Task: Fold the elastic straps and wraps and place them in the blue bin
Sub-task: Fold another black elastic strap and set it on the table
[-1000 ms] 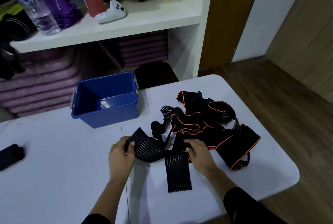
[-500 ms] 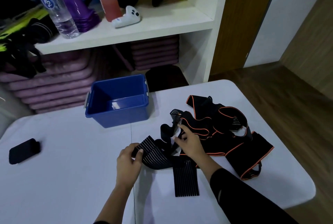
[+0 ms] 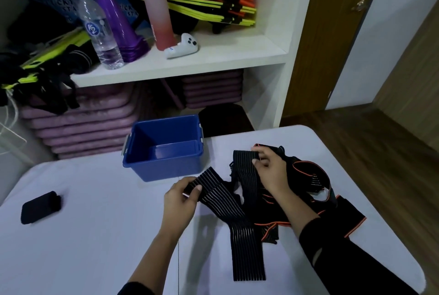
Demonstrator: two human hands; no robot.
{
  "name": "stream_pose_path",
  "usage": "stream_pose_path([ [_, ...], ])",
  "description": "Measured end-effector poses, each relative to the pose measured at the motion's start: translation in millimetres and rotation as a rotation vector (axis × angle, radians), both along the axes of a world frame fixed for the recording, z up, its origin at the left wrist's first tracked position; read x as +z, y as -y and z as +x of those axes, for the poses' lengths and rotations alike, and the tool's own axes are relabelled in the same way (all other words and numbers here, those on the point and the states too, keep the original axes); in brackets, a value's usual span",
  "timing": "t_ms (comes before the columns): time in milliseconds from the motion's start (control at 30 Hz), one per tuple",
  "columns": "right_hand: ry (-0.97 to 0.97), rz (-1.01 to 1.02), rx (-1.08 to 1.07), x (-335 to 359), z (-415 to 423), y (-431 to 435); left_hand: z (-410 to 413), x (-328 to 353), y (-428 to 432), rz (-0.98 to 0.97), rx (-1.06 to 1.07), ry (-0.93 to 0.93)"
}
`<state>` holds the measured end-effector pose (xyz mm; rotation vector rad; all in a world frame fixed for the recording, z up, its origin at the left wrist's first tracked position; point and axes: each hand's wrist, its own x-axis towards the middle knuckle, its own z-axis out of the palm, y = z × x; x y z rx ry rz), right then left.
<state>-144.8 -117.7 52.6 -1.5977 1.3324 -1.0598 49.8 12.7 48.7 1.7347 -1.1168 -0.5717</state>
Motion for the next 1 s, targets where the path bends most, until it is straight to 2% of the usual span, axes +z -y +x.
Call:
stream_pose_path([
  [133, 0.105, -0.061, 0.042, 52.2, -0.4, 17.3, 0.9, 39.0, 19.4, -0.085, -0.046, -0.043],
  [367, 0.27, 0.021, 0.324, 126.1, 11.0, 20.8, 10.2, 113.7, 43.3, -0.297, -0.136, -0.028],
  [533, 0.384, 0.053, 0.477, 159.5, 38.9, 5.6, 23.2, 149.3, 47.2, -0.371, -0.08, 0.051],
  [733, 0.479, 0.079, 0.562, 175.8, 80.9, -12.8, 42.7, 171.6, 36.9, -0.444, 0.064, 0.145],
  [1000, 0.428, -0.027, 0.604, 185.5, 151.0, -41.5, 78.1, 184.3, 16.6, -0.443, 0.196, 0.147],
])
